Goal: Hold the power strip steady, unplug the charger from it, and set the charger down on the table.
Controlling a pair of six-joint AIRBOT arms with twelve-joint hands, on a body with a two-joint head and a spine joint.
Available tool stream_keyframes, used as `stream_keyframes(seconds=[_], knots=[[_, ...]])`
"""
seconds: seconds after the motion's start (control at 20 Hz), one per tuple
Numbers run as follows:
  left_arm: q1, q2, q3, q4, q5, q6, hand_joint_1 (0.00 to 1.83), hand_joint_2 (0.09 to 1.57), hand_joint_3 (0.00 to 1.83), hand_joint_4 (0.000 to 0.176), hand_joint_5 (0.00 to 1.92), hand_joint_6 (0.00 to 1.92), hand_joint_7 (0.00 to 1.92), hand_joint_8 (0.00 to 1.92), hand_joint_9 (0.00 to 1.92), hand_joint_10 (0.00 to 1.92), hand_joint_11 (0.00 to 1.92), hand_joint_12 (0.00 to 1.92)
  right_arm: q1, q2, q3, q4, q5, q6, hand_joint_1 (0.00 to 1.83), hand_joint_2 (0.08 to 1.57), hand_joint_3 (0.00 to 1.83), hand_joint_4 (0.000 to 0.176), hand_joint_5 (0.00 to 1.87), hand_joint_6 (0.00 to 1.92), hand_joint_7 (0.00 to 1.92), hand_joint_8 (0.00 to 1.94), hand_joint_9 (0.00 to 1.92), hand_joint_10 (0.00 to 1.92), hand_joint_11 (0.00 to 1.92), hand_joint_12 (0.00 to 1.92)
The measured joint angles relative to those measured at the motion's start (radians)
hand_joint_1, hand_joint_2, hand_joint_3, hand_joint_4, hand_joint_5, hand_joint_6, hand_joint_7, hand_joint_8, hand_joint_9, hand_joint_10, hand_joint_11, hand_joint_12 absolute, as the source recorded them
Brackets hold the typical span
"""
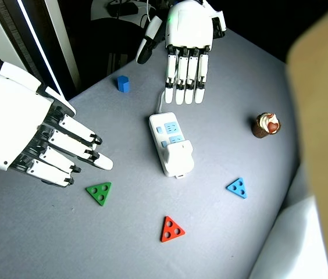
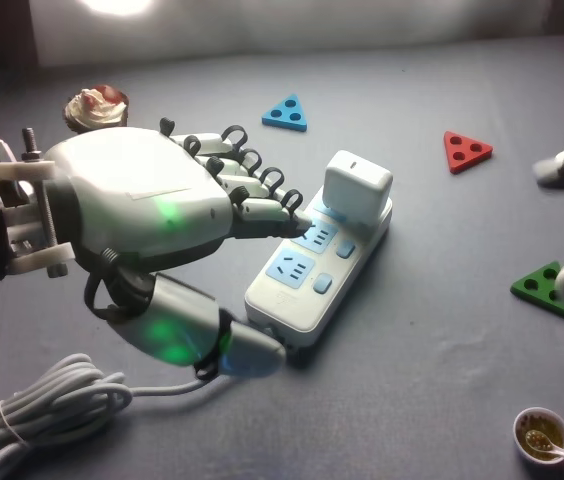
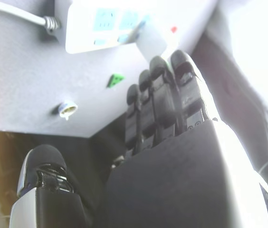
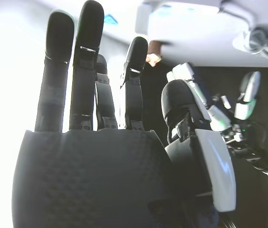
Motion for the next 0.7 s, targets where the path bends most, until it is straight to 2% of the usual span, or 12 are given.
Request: stream_keyframes(seconds=[0.1, 0.25, 0.35, 0.5, 0.7], knots=[[-0.005, 0.000, -0.005, 0.000, 0.005, 0.000, 0.05, 1.05, 0.01, 0.000, 0.20, 0.01, 0.21, 0.00, 0.20, 0.01, 0.01, 0.39, 0.000, 0.000, -0.015, 0.000, 0.026, 0.001, 0.00, 0.90, 0.01, 0.000, 0.18, 0.00, 0.21, 0.00, 0.20, 0.01, 0.13, 0.18], [-0.009, -0.023, -0.010, -0.005, 0.022, 0.000, 0.05, 1.04, 0.00, 0.000, 0.20, 0.01, 0.21, 0.00, 0.19, 0.00, 0.00, 0.37, -0.002, -0.004, -0.047, 0.051, 0.172, 0.010, 0.00, 0.92, 0.01, 0.000, 0.16, 0.00, 0.20, 0.00, 0.19, 0.00, 0.12, 0.17], [-0.009, -0.036, -0.011, -0.010, 0.031, -0.001, 0.04, 1.04, 0.00, 0.000, 0.19, 0.00, 0.19, 0.00, 0.17, 0.00, 0.00, 0.34, -0.015, -0.035, -0.053, 0.067, 0.262, 0.011, 0.00, 0.92, 0.01, 0.000, 0.17, 0.01, 0.21, 0.01, 0.20, 0.00, 0.13, 0.17], [-0.009, -0.063, 0.008, -0.010, 0.053, -0.001, 0.04, 1.04, 0.00, 0.000, 0.18, 0.00, 0.18, 0.00, 0.17, 0.00, 0.01, 0.34, -0.039, -0.114, -0.057, 0.080, 0.407, 0.011, 0.00, 0.93, 0.01, 0.000, 0.19, 0.01, 0.22, 0.01, 0.21, 0.01, 0.13, 0.17], [0.004, -0.111, 0.048, -0.006, 0.066, -0.001, 0.01, 1.05, 0.00, 0.000, 0.17, 0.00, 0.18, 0.00, 0.17, 0.00, 0.00, 0.29, -0.091, -0.269, -0.032, 0.241, 0.605, -0.001, 0.00, 0.94, 0.01, 0.000, 0.14, 0.00, 0.16, 0.00, 0.16, 0.00, 0.10, 0.15]])
